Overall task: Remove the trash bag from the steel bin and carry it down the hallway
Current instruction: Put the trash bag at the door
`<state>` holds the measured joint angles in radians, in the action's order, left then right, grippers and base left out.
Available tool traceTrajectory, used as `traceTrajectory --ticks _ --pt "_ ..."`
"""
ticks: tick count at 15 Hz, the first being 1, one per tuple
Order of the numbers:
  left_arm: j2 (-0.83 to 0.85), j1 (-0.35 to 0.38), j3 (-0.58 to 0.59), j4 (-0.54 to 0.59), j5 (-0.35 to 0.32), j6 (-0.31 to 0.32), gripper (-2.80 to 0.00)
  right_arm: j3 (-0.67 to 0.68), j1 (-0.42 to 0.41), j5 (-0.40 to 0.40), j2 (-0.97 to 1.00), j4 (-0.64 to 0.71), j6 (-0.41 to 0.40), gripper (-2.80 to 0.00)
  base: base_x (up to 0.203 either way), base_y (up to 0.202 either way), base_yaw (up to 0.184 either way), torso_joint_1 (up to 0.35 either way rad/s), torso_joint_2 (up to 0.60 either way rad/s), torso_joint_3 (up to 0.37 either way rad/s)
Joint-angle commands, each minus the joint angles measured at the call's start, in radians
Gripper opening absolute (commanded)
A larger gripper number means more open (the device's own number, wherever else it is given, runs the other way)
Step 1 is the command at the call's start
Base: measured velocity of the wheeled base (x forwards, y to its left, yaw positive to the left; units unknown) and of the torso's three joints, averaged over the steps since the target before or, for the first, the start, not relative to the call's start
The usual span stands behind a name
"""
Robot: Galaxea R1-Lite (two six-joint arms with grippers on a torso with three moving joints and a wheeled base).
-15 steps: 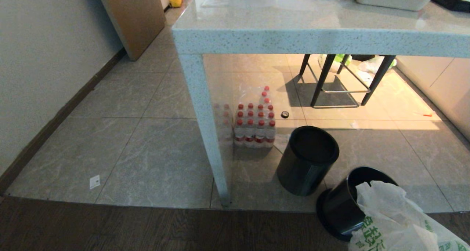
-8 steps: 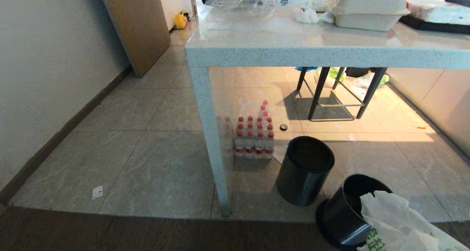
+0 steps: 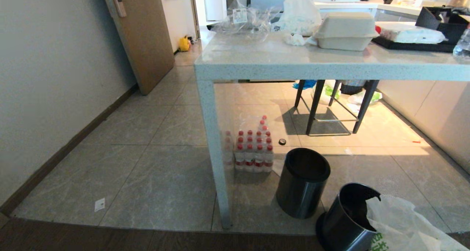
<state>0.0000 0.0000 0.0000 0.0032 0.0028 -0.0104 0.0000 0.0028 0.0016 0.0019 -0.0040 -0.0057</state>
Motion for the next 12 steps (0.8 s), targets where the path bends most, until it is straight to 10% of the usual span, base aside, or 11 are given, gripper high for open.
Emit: traceTrajectory --ticks 1,12 --pt "0.0 0.0 0.002 0.0 0.0 0.001 -2.8 0.0 0.0 0.0 0.0 -0.001 0.0 -2.8 0.0 0.0 0.0 0.002 0.0 0.203" --pt "0.0 0.0 0.002 0.0 0.0 0.009 -2.8 0.0 0.0 0.0 0.0 -0.001 0.0 -2.8 0.0 0.0 0.0 0.0 0.0 0.031"
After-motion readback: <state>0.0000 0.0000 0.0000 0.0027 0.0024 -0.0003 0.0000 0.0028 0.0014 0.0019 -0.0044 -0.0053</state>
